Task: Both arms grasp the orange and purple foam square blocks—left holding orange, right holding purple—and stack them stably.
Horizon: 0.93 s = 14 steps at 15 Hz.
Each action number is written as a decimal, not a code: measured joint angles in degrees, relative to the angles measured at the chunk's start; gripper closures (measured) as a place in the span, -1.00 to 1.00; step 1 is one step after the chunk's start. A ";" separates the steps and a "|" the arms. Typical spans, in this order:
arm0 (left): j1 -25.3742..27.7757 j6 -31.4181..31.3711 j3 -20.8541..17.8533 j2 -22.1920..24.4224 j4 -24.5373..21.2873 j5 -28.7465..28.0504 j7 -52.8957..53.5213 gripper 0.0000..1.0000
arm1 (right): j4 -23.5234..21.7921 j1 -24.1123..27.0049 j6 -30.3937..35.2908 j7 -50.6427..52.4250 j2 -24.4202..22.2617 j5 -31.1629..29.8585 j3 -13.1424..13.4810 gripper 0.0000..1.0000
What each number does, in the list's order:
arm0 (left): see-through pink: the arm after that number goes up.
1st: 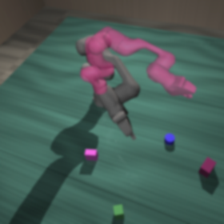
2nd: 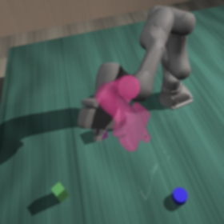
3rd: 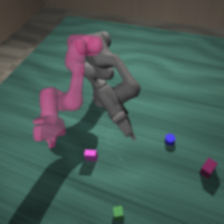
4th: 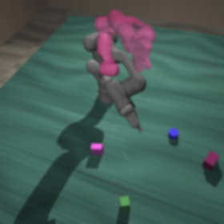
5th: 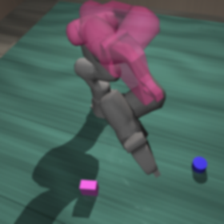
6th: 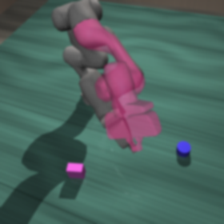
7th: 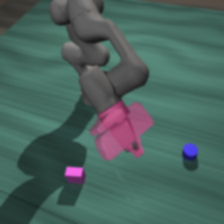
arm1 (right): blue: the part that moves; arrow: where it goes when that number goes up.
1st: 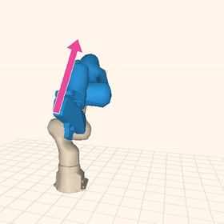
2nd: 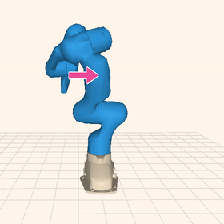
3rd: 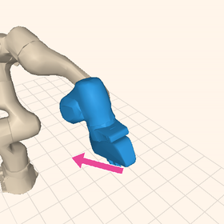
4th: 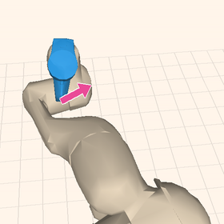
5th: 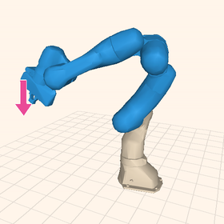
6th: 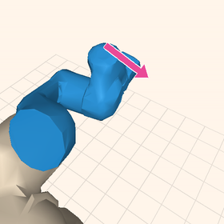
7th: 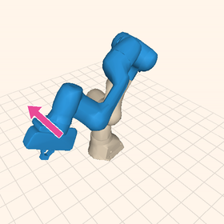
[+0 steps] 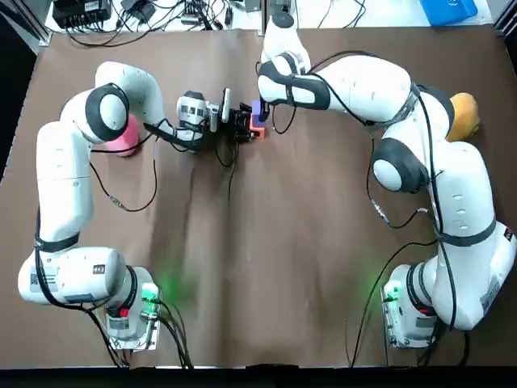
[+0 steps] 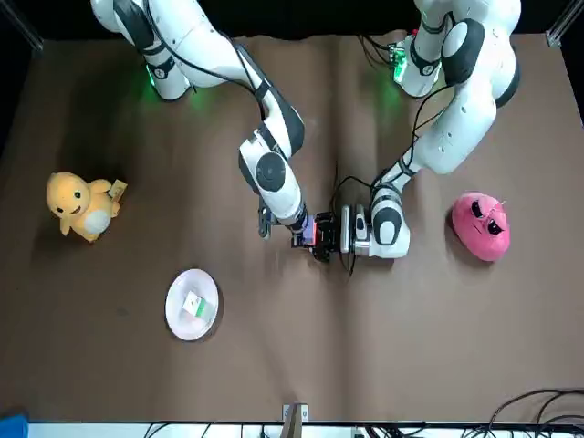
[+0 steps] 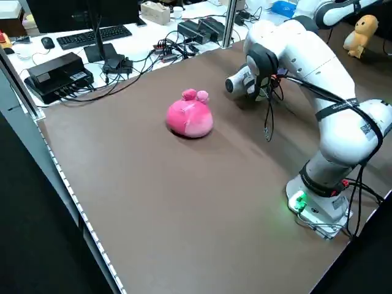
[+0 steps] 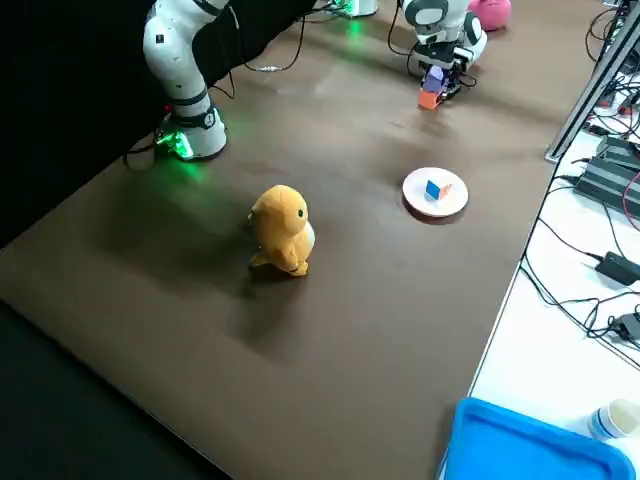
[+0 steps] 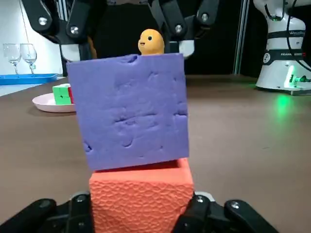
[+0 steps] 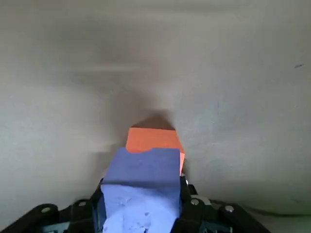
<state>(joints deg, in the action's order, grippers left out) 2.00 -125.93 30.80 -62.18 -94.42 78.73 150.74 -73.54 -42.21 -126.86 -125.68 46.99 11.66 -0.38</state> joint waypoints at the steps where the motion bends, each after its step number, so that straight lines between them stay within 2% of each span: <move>1: 0.00 0.00 0.00 0.00 0.00 0.00 0.00 -0.17 | 0.00 0.00 0.00 -0.30 0.00 0.00 -0.01 -0.13; 14: 0.00 0.01 -0.01 0.00 0.00 0.00 0.00 -0.17 | 0.00 -0.38 -0.01 -0.90 0.08 -0.23 -0.14 -0.13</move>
<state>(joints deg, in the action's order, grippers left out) 2.00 -125.92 30.80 -62.18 -94.42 78.73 150.74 -73.54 -42.59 -126.87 -126.58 47.07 11.42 -0.52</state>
